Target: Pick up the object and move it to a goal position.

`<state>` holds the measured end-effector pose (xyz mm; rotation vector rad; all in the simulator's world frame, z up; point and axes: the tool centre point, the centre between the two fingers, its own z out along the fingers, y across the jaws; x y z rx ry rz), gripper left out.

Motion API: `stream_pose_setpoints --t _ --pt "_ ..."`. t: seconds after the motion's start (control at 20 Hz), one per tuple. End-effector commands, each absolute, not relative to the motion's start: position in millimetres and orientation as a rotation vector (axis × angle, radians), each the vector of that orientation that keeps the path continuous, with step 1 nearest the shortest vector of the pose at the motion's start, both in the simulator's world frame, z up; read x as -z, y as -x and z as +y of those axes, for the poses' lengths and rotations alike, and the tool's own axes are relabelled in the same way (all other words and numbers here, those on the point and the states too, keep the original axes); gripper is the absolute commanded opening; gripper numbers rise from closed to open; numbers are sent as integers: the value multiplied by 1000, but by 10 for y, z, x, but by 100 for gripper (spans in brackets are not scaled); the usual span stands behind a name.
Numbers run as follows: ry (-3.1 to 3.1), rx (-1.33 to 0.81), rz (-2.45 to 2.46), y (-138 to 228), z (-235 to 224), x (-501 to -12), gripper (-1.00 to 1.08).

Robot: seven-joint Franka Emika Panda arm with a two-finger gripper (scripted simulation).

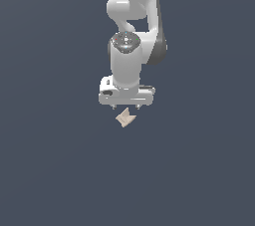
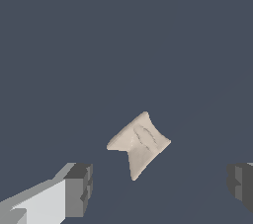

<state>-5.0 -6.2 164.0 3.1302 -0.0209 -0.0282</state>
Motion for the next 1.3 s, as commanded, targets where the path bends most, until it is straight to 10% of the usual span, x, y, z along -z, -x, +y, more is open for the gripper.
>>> stream_pose_setpoints --t 0.0,1.25 --pt "-3130 28 -21 50 -62 -1640 100" --pt "-3127 -16 -182 8 38 -1683 100"
